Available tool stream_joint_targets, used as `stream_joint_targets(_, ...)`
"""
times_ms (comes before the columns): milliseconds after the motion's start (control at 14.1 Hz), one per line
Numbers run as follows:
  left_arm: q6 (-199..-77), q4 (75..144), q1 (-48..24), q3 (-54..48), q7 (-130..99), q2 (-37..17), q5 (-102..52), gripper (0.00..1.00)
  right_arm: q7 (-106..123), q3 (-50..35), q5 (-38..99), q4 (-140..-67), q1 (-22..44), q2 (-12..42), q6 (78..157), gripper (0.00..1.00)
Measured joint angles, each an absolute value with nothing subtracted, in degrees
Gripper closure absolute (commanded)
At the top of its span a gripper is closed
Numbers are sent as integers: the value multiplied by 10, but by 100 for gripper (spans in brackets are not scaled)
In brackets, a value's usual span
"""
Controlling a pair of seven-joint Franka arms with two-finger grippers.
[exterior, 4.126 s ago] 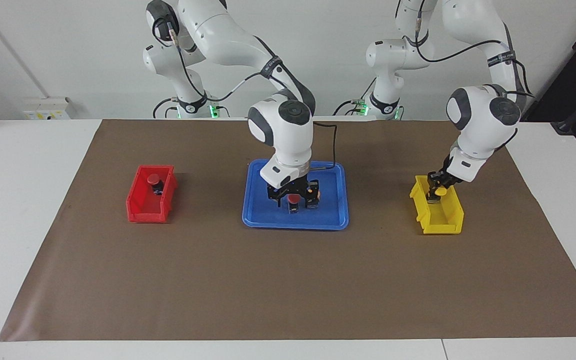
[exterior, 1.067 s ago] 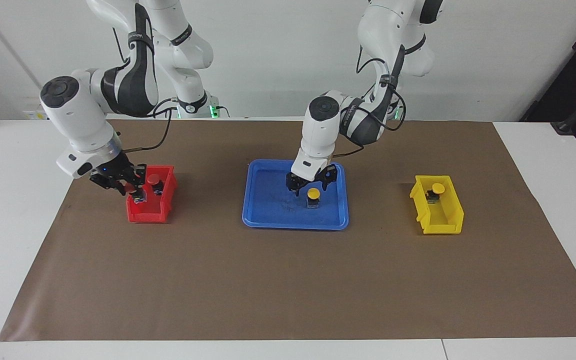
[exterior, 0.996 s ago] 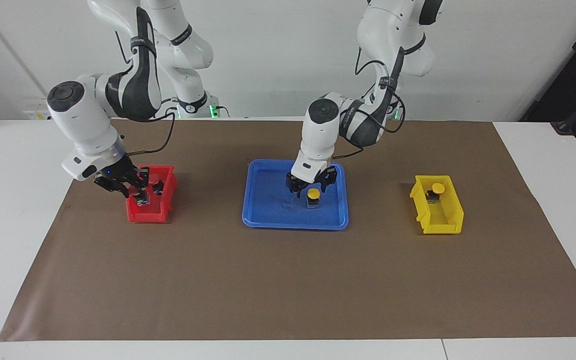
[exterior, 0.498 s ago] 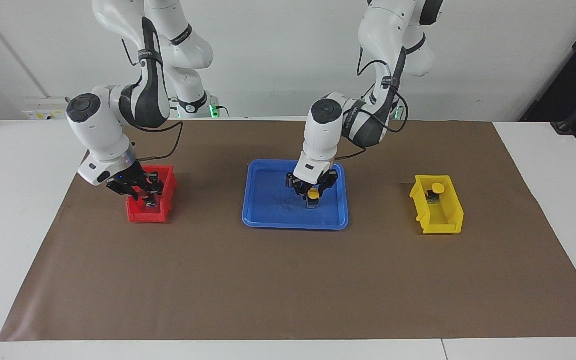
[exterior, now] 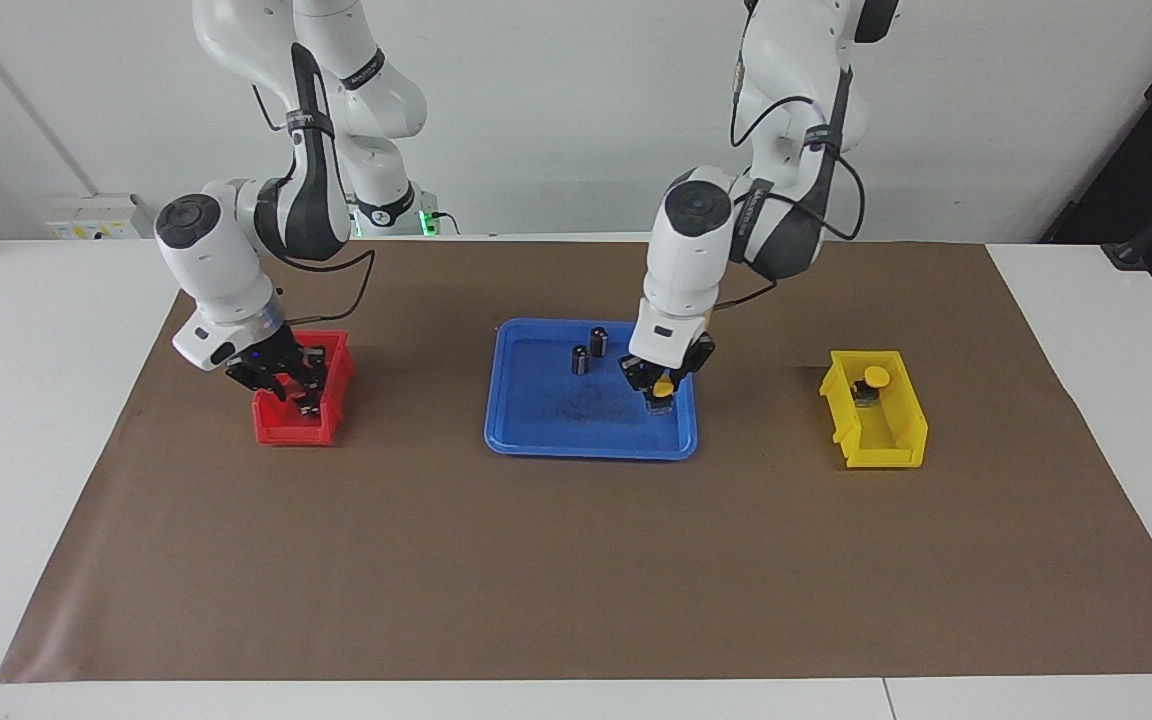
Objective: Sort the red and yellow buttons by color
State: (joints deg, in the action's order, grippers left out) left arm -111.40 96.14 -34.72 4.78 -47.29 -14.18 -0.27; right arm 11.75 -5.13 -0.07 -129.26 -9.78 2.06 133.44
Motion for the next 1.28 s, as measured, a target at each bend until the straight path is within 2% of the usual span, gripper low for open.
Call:
stream_joint_targets(213,-1049,910,-232,52,-361,-118,-3,98,118,-51,-1,-1304,-98,18,1345,59)
stream_joint_targets(356,-1045,904,-165,53,-278,-118,-3,98,118,-51,-1,-1307,-98,16,1346,46)
stream_joint_targets(498,-1046,904,-121,54,-216,-122,-3,98,118,-51,-1,-1308,-98,14,1346,43)
stream_joint_targets(783,-1050,904,-86,53,-154,-127,-3,98,129,-51,-1,-1301,-98,11,1331,42)
stream_joint_targets(1138,-1068,920,-79,52,-129,-128,-3,98,130,-53,-1,-1213,-95,11,1220,33)
stream_joint_targets(1209,-1081,932,-79,52,-126,-127,-3,98,130,-54,-1,-1191,-93,10,1194,23)
stream_joint_targets(1281,-1094,945,-79,52,-121,-126,-3,98,130,-55,-1,-1167,-93,10,1165,2)
